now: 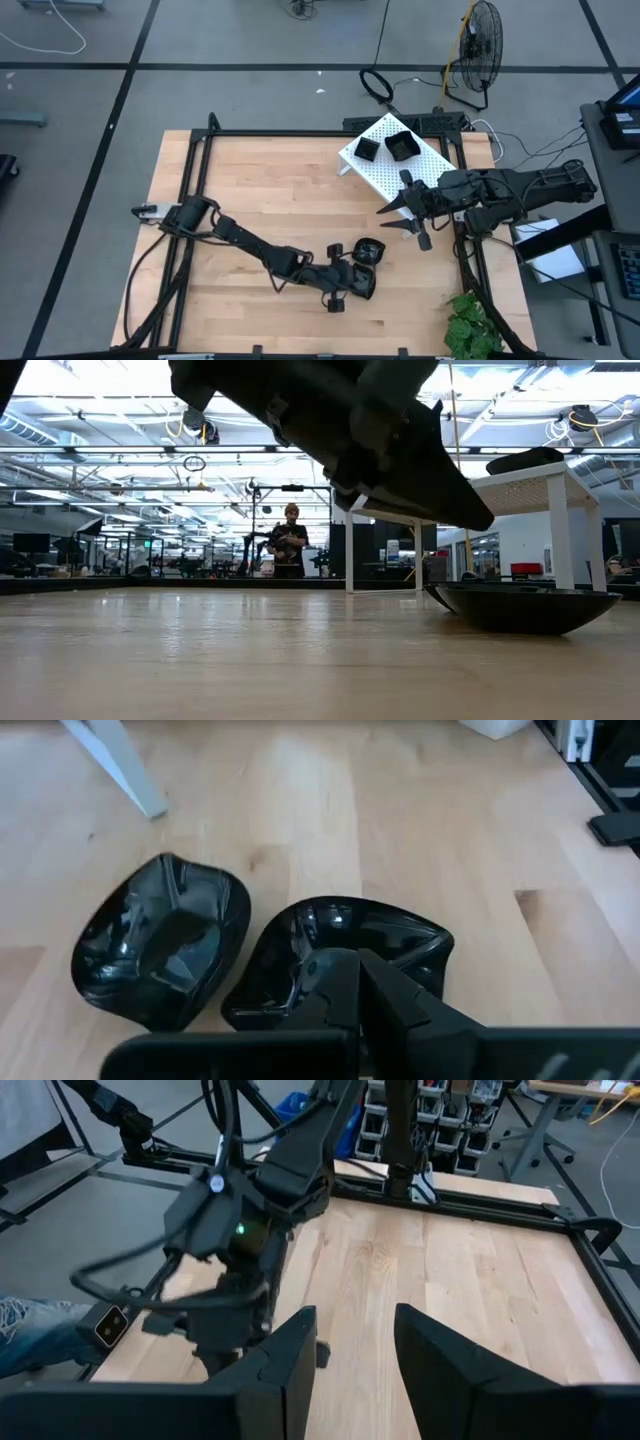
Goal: Pick & Place Mini shaped plates
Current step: Stack the black leaf shaped plate on top of the other black leaf shaped plates on the shelf
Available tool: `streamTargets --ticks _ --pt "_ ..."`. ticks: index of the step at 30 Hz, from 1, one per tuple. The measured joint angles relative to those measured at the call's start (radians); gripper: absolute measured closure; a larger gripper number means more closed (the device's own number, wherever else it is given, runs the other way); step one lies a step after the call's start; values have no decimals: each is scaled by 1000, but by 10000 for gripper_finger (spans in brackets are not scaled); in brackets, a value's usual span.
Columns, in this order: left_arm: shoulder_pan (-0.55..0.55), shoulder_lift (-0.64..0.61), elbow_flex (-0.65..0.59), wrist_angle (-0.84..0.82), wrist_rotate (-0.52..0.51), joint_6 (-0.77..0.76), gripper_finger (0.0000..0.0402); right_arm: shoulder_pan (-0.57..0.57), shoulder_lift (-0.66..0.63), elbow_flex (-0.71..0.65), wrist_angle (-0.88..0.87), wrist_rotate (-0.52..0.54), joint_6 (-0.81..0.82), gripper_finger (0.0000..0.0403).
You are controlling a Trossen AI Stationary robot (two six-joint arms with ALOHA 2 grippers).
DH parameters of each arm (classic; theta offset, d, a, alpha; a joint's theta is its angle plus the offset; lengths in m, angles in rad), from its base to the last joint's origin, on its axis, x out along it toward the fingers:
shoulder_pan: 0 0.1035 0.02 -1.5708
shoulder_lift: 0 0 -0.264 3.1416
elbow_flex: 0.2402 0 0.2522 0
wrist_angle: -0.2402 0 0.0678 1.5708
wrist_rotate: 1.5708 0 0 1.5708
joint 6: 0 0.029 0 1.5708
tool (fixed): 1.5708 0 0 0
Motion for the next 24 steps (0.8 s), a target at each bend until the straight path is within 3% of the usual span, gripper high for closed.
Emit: streamTargets --ticks 14,24 --pt "3 73 0 -17 25 -83 401 0 0 0 10 0 0 275" --pt "3 40 1 -239 19 -193 401 0 0 0 6 0 0 275"
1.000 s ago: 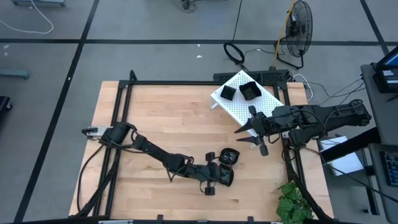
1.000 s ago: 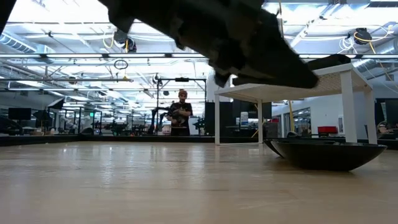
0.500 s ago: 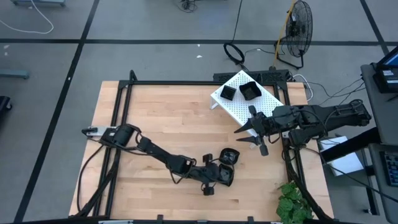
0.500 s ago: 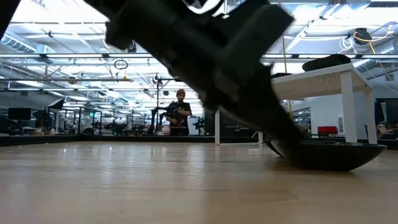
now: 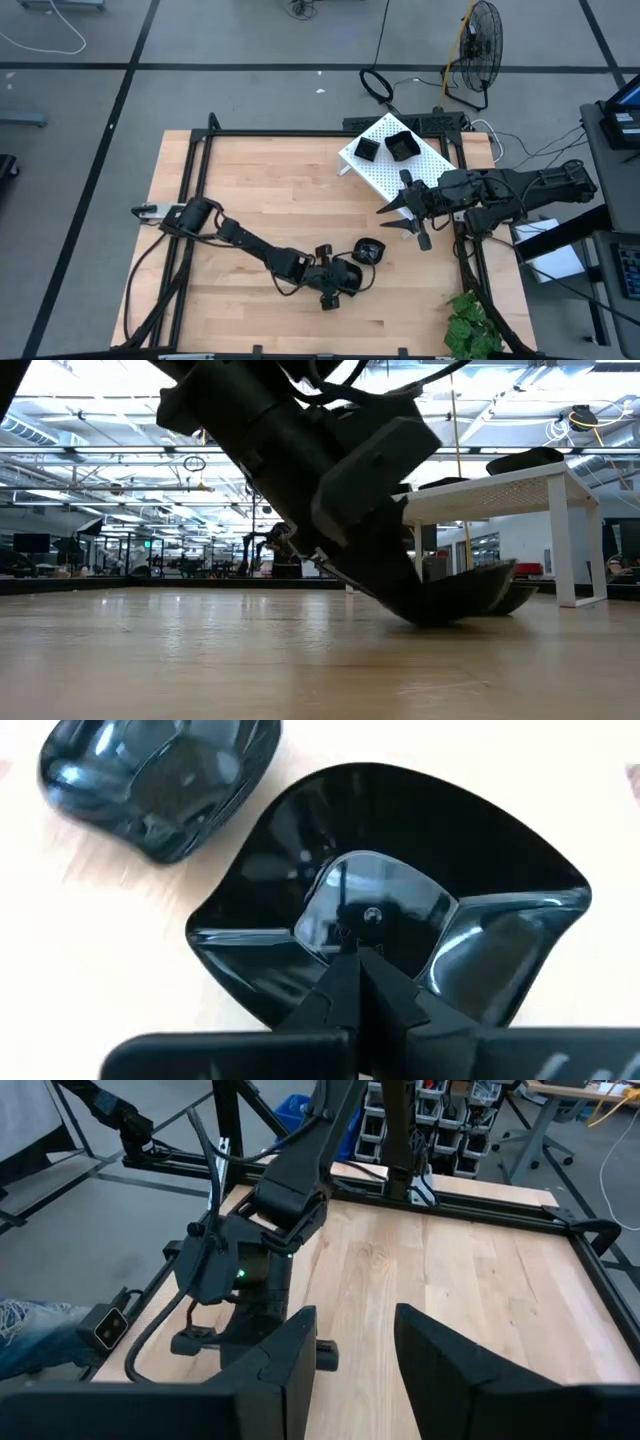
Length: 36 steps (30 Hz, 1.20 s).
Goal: Pick & Place Mini shaped plates
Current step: Stack the black leaf shaped plate on top of the other black leaf shaped plates on the shelf
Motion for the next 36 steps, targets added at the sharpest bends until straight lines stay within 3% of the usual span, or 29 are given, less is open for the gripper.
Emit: streamTargets --ticks 13,16,19,24,31,36 --pt "-13 -174 -1 -432 -81 -60 397 0 0 0 -3 0 0 275" --pt "-13 -209 -2 -541 -93 -127 399 0 0 0 -7 0 0 275" --pt "-13 -223 -2 -531 -69 -272 392 0 0 0 -8 0 0 275" --pt "1 -196 -2 -401 21 -566 329 0 0 0 -8 0 -1 275" --pt "3 -112 -2 -348 35 -741 223 0 0 -1 -4 0 -1 275" --pt "14 -95 0 -329 34 -778 182 0 0 -1 -4 0 -1 275"
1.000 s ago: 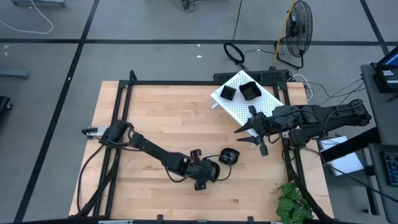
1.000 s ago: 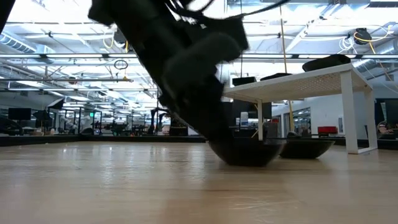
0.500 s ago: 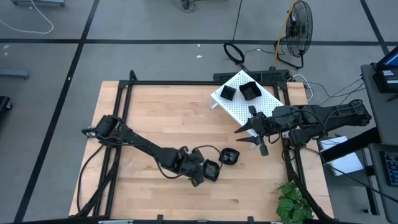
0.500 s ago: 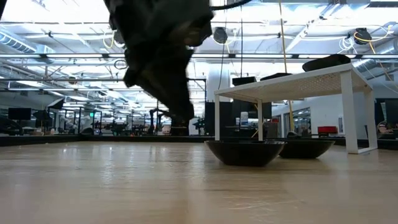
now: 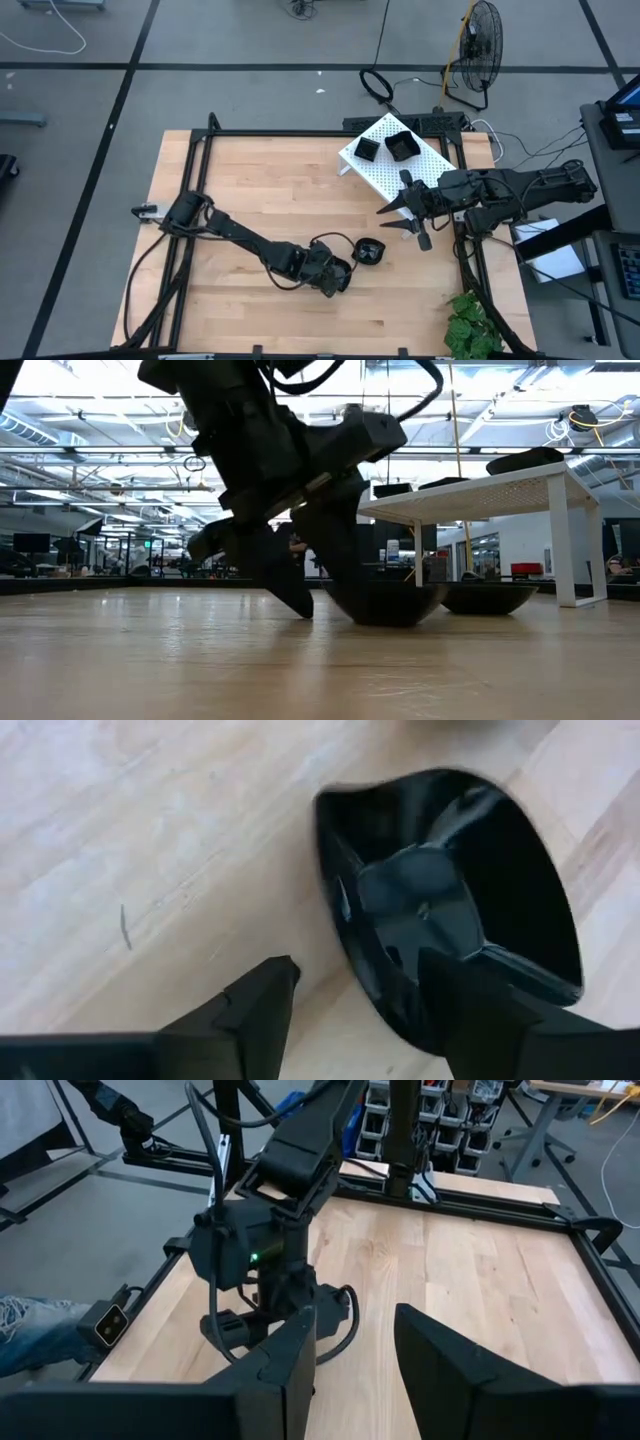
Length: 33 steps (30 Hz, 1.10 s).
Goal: Pick & Place Mini shaped plates
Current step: Stack the black leaf shaped plate on top of the other black leaf shaped plates on the shelf
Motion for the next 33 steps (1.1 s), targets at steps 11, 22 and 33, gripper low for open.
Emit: streamTargets --ticks 11,22,33 --pt "3 2 -2 9 5 53 258 0 0 0 -4 0 0 275" --pt "13 -100 -3 -51 -22 282 389 0 0 0 -2 0 10 275" --pt "13 -355 -2 -101 -513 685 397 0 45 0 29 60 17 274"
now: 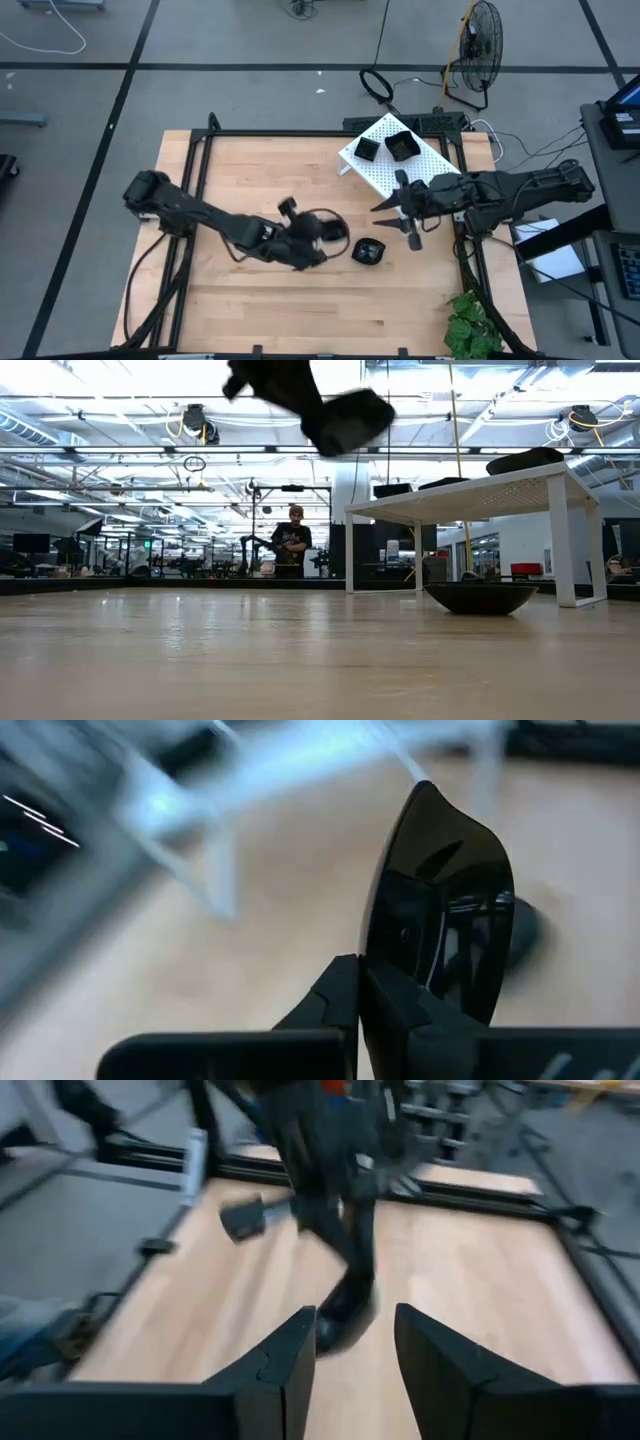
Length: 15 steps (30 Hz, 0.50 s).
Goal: Pick & Place Mini shaped plates
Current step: Stack the black leaf shaped plate on top of the other black leaf shaped plates on the shelf
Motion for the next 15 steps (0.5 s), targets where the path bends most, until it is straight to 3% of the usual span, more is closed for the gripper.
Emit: streamTargets --ticks 8,15 --pt "18 -62 0 73 -464 286 396 0 89 0 23 280 11 247" --pt "75 -61 0 226 -509 560 395 -6 224 -66 327 343 -19 215"
